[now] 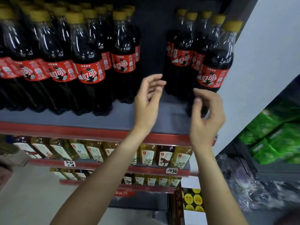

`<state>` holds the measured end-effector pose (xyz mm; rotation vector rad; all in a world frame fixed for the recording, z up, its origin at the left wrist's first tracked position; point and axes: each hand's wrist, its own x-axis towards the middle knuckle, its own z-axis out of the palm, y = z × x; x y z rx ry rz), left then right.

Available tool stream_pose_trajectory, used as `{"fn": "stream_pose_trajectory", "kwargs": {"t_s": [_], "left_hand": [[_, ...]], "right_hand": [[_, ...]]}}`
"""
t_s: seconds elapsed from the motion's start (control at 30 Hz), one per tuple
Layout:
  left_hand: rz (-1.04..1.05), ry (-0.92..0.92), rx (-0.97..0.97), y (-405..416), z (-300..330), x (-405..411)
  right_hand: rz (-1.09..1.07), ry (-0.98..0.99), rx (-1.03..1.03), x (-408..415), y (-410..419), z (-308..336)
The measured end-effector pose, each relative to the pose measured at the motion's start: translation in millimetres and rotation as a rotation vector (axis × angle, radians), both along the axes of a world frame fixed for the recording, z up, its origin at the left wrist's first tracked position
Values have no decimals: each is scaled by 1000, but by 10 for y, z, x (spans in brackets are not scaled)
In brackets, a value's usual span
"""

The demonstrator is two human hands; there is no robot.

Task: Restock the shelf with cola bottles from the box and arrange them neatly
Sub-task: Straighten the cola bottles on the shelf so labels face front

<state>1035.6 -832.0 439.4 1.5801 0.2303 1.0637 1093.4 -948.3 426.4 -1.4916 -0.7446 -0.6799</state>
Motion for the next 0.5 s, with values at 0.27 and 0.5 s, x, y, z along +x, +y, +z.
{"fn": "stream_pose_trajectory", "kwargs": {"t_s": [0.27, 0.5], "left_hand": [[-465, 330, -145, -385, 149, 442], [-94, 249, 98, -117, 61, 49]], "right_hand": [[68, 343, -242, 477, -230, -8], [243, 289, -262, 225, 52, 33]]}}
